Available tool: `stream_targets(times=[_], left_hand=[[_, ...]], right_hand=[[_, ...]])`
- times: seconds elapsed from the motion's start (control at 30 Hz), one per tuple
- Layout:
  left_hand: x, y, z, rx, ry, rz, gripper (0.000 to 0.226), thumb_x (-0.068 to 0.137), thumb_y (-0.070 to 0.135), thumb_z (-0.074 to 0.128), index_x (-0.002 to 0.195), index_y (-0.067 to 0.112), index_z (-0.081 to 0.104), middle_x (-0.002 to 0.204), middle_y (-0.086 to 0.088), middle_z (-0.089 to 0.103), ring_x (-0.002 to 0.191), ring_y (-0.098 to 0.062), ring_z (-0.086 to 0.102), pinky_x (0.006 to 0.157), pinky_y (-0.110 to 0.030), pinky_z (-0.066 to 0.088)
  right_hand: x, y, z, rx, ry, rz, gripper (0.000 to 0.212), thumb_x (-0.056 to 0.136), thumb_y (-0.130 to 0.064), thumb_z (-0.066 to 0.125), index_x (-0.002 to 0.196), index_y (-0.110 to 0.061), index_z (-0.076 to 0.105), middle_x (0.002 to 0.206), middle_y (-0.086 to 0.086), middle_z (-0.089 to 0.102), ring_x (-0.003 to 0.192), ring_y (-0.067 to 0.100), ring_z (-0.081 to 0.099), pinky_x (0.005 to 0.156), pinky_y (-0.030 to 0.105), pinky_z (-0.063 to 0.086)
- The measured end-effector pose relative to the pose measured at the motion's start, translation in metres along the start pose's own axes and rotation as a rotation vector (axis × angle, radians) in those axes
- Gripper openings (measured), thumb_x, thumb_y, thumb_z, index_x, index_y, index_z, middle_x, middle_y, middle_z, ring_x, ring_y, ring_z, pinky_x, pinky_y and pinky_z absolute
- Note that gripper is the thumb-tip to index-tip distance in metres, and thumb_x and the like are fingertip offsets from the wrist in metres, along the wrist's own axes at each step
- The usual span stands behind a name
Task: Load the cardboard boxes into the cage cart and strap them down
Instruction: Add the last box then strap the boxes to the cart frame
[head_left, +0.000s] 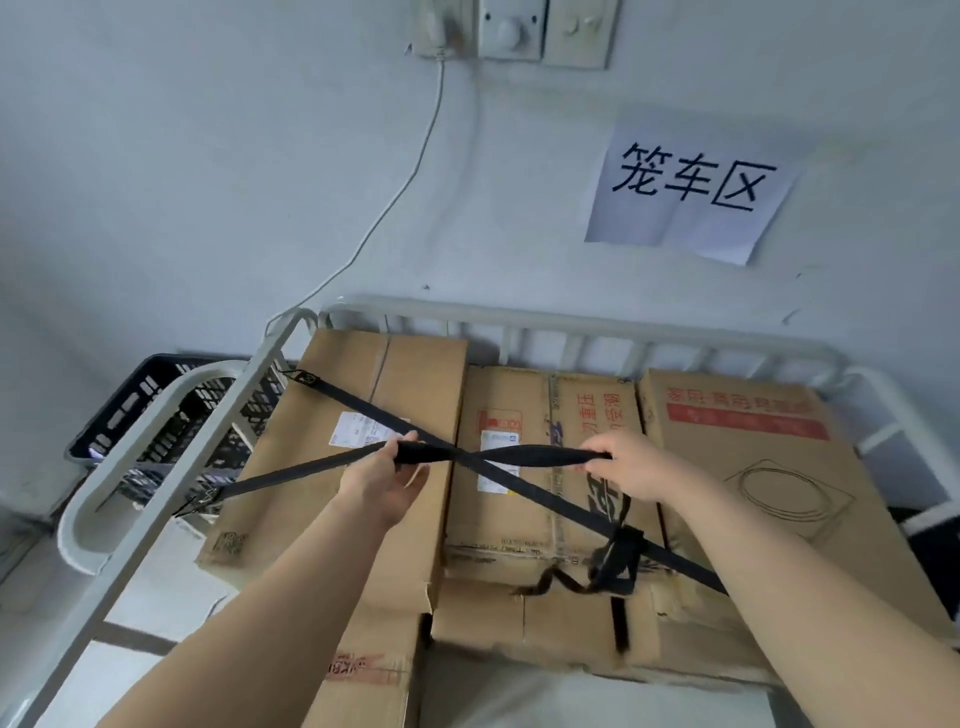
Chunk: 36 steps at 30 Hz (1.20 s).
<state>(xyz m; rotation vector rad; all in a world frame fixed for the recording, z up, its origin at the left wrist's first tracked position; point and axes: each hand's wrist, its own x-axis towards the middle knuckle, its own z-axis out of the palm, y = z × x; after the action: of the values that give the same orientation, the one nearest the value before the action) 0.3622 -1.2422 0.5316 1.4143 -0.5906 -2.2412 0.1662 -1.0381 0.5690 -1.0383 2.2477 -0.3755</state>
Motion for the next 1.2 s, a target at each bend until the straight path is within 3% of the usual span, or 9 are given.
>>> stream_targets(times=[0.17,0.3,0.47,0.57,0.8,0.9,1.0,1.1,1.2], left_hand=[[-0.027,-0.028,0.044,0.056,-0.095,-0.061,0.019,0.100,0.019,0.047,0.097,0.007,0.062,0.103,-0.009,0.064,0.084,-0.019,0.061,0.079,-0.031,0.050],[-0.030,-0.047,0.068,0.136,-0.153,-0.146,0.030,0.101,0.021,0.045,0.126,0.009,0.055,0.123,-0.009,0.062,0.088,-0.020,0.062,0.074,-0.032,0.051],[-0.046,-0.074,0.098,0.213,-0.196,-0.197,0.036,0.102,0.020,0.044,0.134,0.005,0.047,0.129,-0.014,0.057,0.111,-0.024,0.058,0.082,-0.033,0.047],[-0.056,-0.091,0.109,0.239,-0.209,-0.212,0.035,0.101,0.020,0.044,0.132,0.003,0.046,0.117,-0.014,0.060,0.105,-0.024,0.058,0.085,-0.034,0.047],[-0.075,-0.133,0.153,0.277,-0.249,-0.191,0.019,0.100,0.021,0.046,0.095,0.007,0.058,0.112,-0.016,0.063,0.085,-0.023,0.061,0.084,-0.033,0.047],[-0.082,-0.157,0.178,0.259,-0.248,-0.187,0.020,0.100,0.023,0.048,0.100,0.007,0.060,0.109,-0.015,0.066,0.087,-0.024,0.062,0.078,-0.033,0.049],[-0.082,-0.178,0.203,0.249,-0.209,-0.182,0.025,0.096,0.023,0.056,0.115,0.008,0.061,0.105,-0.013,0.069,0.087,-0.023,0.064,0.065,-0.033,0.052],[-0.083,-0.196,0.225,0.203,-0.158,-0.152,0.020,0.098,0.025,0.052,0.109,0.011,0.060,0.101,-0.011,0.070,0.084,-0.021,0.065,0.062,-0.031,0.050],[-0.083,-0.211,0.245,0.178,-0.111,-0.123,0.020,0.098,0.027,0.049,0.097,0.011,0.060,0.103,-0.010,0.069,0.083,-0.020,0.064,0.062,-0.030,0.049]], right_hand=[[-0.050,0.025,-0.023,0.168,0.096,0.101,0.014,0.094,-0.018,0.052,0.097,-0.024,0.065,0.088,0.005,0.069,0.078,0.020,0.063,0.078,0.038,0.054],[-0.095,0.050,-0.033,0.273,0.212,0.191,0.010,0.096,-0.020,0.053,0.101,-0.023,0.061,0.081,0.000,0.066,0.073,0.013,0.060,0.063,0.024,0.044],[-0.143,0.081,-0.046,0.338,0.306,0.273,0.017,0.097,-0.031,0.051,0.099,-0.022,0.065,0.075,0.000,0.060,0.062,0.010,0.052,0.058,0.022,0.036],[-0.157,0.099,-0.051,0.421,0.334,0.286,0.026,0.095,-0.032,0.053,0.080,-0.013,0.064,0.073,0.000,0.061,0.067,0.012,0.056,0.062,0.019,0.043],[-0.151,0.137,-0.071,0.774,0.217,0.277,0.029,0.100,-0.027,0.043,0.080,-0.008,0.051,0.063,0.001,0.054,0.058,0.016,0.052,0.068,0.031,0.048],[-0.145,0.162,-0.088,0.700,0.136,0.219,0.041,0.094,-0.045,0.052,0.066,-0.015,0.048,0.056,-0.001,0.051,0.060,0.020,0.055,0.068,0.031,0.051],[-0.137,0.200,-0.110,0.539,0.045,0.168,0.050,0.070,-0.061,0.072,0.069,-0.013,0.059,0.058,-0.001,0.056,0.061,0.019,0.061,0.079,0.039,0.055],[-0.132,0.242,-0.129,0.526,0.053,0.152,0.042,0.069,-0.051,0.078,0.084,-0.014,0.066,0.061,-0.001,0.058,0.062,0.017,0.061,0.083,0.044,0.056],[-0.134,0.281,-0.147,0.651,0.095,0.130,0.032,0.077,-0.030,0.078,0.096,-0.006,0.067,0.058,-0.004,0.051,0.057,0.013,0.050,0.073,0.035,0.056]])
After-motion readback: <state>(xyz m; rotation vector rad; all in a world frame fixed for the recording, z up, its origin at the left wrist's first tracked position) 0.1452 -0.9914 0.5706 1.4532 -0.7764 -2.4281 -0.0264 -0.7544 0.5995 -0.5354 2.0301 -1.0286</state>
